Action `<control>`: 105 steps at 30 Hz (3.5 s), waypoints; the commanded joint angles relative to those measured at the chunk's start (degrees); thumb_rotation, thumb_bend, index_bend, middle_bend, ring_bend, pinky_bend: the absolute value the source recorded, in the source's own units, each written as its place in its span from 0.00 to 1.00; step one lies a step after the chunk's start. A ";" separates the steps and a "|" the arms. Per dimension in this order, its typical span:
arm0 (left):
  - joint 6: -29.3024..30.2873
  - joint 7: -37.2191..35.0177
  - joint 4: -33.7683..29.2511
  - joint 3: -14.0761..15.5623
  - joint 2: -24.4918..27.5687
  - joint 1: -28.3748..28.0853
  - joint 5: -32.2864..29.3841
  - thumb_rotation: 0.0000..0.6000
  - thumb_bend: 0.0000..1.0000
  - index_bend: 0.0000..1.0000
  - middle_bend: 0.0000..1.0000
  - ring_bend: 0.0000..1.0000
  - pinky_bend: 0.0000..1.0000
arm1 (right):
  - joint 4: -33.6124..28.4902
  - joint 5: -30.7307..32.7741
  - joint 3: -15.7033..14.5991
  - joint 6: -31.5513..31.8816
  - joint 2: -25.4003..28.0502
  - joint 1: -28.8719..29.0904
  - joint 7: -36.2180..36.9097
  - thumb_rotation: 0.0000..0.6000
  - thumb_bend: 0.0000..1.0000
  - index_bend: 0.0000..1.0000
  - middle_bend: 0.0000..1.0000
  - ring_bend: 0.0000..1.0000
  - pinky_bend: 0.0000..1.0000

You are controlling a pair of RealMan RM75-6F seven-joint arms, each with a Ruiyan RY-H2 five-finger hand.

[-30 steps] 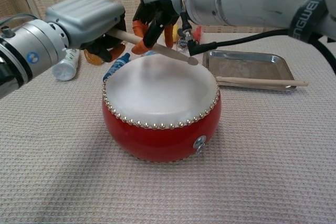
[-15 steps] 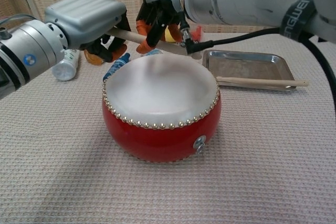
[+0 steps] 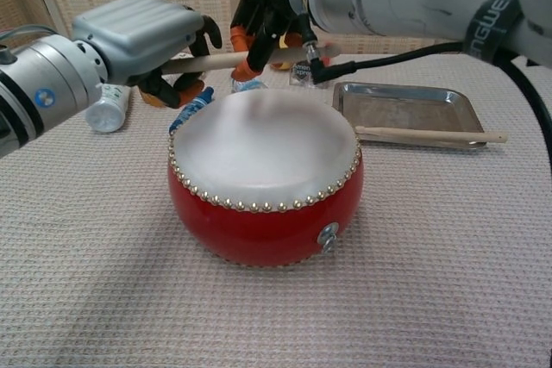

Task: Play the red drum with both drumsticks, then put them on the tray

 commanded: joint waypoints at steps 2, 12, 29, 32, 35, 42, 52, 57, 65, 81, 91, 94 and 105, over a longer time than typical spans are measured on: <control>0.12 0.56 -0.75 -0.40 0.75 0.21 -1.45 1.00 0.41 0.00 0.04 0.00 0.23 | -0.25 -0.24 0.05 -0.11 0.42 -0.33 -0.02 1.00 0.76 0.95 0.54 0.65 0.84; -0.07 0.09 -1.85 -1.17 2.69 0.55 -4.55 1.00 0.34 0.00 0.00 0.00 0.17 | -1.78 -1.19 0.39 -0.59 2.27 -1.63 0.70 1.00 0.77 0.95 0.54 0.65 0.84; -0.83 -4.56 -0.07 -1.56 7.41 2.68 -9.67 1.00 0.34 0.00 0.00 0.00 0.17 | -9.04 -5.93 -0.56 -0.51 11.30 -8.75 6.25 1.00 0.78 0.95 0.54 0.65 0.84; -0.71 -6.43 0.08 -1.58 8.61 3.56 -9.97 1.00 0.34 0.00 0.00 0.00 0.17 | -9.46 -7.41 -1.05 -1.40 14.42 -11.88 9.44 1.00 0.78 0.95 0.55 0.65 0.84; -0.04 -8.33 -0.11 -1.70 9.91 4.50 -9.41 1.00 0.34 0.00 0.00 0.00 0.17 | -7.65 -8.38 -1.76 -3.57 16.73 -14.65 12.73 1.00 0.78 0.95 0.55 0.65 0.84; 2.10 -12.21 -0.38 -0.80 11.76 7.18 -7.14 1.00 0.34 0.00 0.00 0.00 0.17 | 5.93 -9.63 -4.29 -14.62 16.01 -18.50 20.37 1.00 0.79 0.95 0.55 0.65 0.84; 2.95 -14.80 0.16 -0.17 13.62 9.69 -6.58 1.00 0.34 0.00 0.00 0.00 0.17 | 34.05 -15.92 -5.87 -31.69 5.11 -19.00 29.35 1.00 0.80 0.95 0.55 0.65 0.84; 2.90 -15.80 0.53 -0.28 14.07 10.46 -6.90 1.00 0.34 0.00 0.00 0.00 0.17 | 47.72 -19.05 -6.75 -37.54 -1.39 -18.37 31.65 1.00 0.80 0.94 0.55 0.64 0.84; 2.79 -17.09 0.69 -0.75 14.87 11.26 -7.04 1.00 0.34 0.00 0.00 0.00 0.17 | 65.23 -29.11 -7.42 -43.57 -10.50 -17.44 34.52 1.00 0.80 0.85 0.55 0.52 0.67; 2.35 -18.69 1.28 -1.52 15.36 11.90 -6.68 1.00 0.34 0.00 0.00 0.00 0.17 | 72.90 -42.07 -3.96 -43.40 -14.12 -17.84 44.72 1.00 0.24 0.31 0.26 0.19 0.37; 1.81 -19.80 1.56 -1.63 15.82 12.30 -6.17 1.00 0.34 0.00 0.00 0.00 0.17 | 70.30 -43.86 -3.88 -44.01 -11.96 -18.04 44.13 1.00 0.00 0.08 0.18 0.10 0.24; 1.77 -20.33 1.71 -1.61 15.87 12.48 -5.81 1.00 0.34 0.00 0.00 0.00 0.17 | 67.13 -43.81 -3.23 -42.06 -10.26 -18.67 44.06 1.00 0.00 0.07 0.18 0.10 0.24; 0.99 -30.46 4.36 -1.74 17.94 15.31 -2.49 1.00 0.34 0.02 0.05 0.00 0.18 | 31.92 -46.06 -4.24 -14.14 9.83 -32.13 32.35 1.00 0.19 0.19 0.18 0.13 0.24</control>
